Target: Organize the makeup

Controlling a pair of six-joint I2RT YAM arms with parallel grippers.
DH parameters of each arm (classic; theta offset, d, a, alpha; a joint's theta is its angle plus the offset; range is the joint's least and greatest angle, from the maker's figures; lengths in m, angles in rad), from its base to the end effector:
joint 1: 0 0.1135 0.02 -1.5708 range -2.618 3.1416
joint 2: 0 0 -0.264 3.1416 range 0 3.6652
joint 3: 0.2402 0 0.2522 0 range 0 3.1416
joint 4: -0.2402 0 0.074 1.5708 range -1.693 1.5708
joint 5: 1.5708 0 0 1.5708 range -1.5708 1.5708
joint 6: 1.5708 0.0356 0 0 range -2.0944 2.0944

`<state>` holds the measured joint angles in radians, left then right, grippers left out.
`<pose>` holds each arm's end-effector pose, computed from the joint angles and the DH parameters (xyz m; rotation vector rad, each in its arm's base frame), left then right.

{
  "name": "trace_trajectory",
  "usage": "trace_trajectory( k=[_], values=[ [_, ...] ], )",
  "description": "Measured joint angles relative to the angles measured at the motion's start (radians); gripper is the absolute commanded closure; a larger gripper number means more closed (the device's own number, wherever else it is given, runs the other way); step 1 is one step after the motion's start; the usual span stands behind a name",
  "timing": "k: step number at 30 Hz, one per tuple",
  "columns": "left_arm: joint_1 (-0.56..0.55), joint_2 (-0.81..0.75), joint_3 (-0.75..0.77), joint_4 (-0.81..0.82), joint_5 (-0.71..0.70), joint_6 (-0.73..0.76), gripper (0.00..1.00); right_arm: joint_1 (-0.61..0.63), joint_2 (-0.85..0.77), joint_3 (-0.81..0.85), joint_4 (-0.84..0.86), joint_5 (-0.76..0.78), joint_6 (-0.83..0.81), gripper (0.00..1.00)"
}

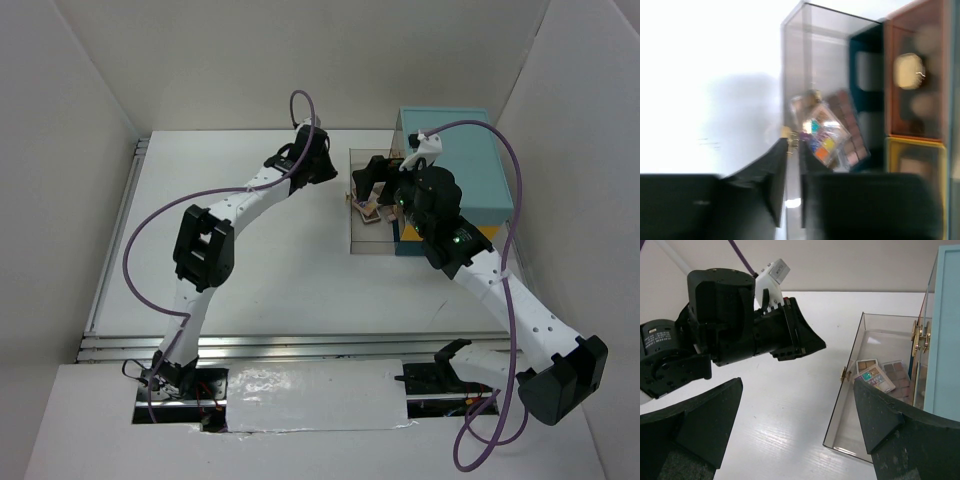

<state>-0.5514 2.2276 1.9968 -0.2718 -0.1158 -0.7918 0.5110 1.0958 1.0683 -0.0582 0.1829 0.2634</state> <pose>0.4529 -0.2737 0.2723 -0.3302 2.1208 -0.6921 0.2251 0.1188 0.3922 -0.0666 1.6721 0.4363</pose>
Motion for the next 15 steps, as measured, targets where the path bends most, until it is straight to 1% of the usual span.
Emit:
trace_trajectory(
  k=[1,3,5,7,8,12,15],
  values=[
    [0.003,0.01,0.01,-0.021,-0.016,0.004,0.8,0.0,0.001,0.0,0.0,-0.003,0.0,0.0],
    [0.013,0.044,0.047,-0.063,-0.036,0.013,0.77,-0.001,0.005,0.0,0.0,-0.008,0.0,0.0],
    [0.018,0.102,0.108,-0.088,-0.038,0.028,0.76,-0.001,0.006,0.0,0.0,-0.011,0.0,0.0],
    [0.019,0.152,0.137,-0.104,-0.03,0.034,0.75,-0.001,0.006,0.0,0.002,-0.012,0.0,0.0],
    [0.018,0.171,0.138,-0.111,-0.022,0.038,0.75,-0.001,0.006,0.0,0.003,-0.013,0.0,0.0],
    [0.014,0.225,0.138,-0.132,0.028,0.061,0.67,-0.002,0.006,-0.001,0.004,-0.019,0.0,0.0],
    [0.011,0.24,0.138,-0.127,0.08,0.071,0.66,-0.002,0.006,-0.002,0.005,-0.024,0.0,0.0]
  ],
)
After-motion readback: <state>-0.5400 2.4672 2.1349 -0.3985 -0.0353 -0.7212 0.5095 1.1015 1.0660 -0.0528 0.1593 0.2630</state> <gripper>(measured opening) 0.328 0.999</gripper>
